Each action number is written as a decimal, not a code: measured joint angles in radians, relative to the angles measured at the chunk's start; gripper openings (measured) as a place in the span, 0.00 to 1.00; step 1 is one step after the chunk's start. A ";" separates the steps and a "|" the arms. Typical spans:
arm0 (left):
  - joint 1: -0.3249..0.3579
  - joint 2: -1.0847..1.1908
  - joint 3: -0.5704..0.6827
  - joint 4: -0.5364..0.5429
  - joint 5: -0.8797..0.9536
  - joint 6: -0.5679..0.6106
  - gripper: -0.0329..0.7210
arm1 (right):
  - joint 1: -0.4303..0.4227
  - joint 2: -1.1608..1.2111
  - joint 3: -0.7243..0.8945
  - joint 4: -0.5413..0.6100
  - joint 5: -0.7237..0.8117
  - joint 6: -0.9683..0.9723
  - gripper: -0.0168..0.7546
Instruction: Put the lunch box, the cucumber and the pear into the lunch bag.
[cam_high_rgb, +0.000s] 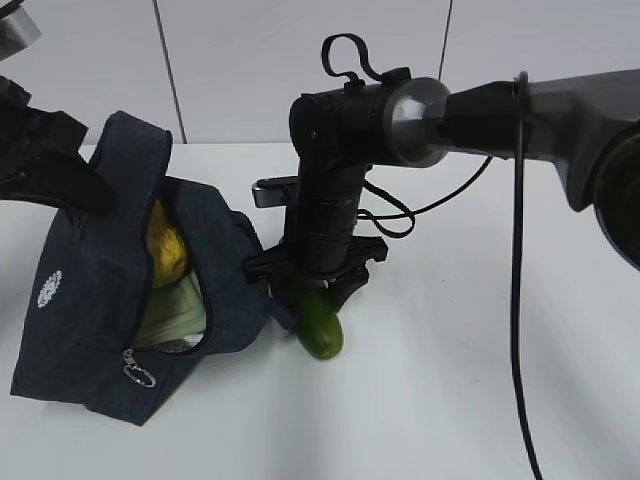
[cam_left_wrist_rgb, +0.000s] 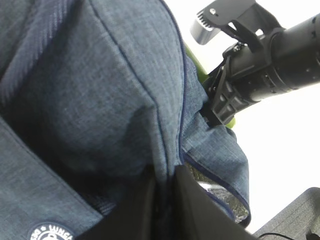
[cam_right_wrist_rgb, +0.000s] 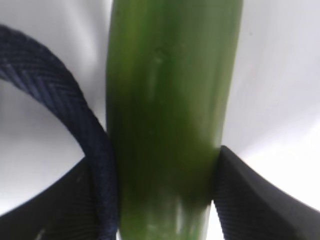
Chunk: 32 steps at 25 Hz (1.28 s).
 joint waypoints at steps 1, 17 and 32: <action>0.000 0.000 0.000 0.000 0.000 0.000 0.07 | 0.000 0.000 -0.002 0.000 0.000 0.000 0.66; 0.000 0.000 0.000 0.001 -0.001 0.000 0.07 | 0.000 0.014 -0.215 -0.091 0.132 -0.012 0.66; 0.000 0.000 0.000 0.007 0.000 0.000 0.07 | 0.000 0.064 -0.217 -0.105 0.134 -0.048 0.66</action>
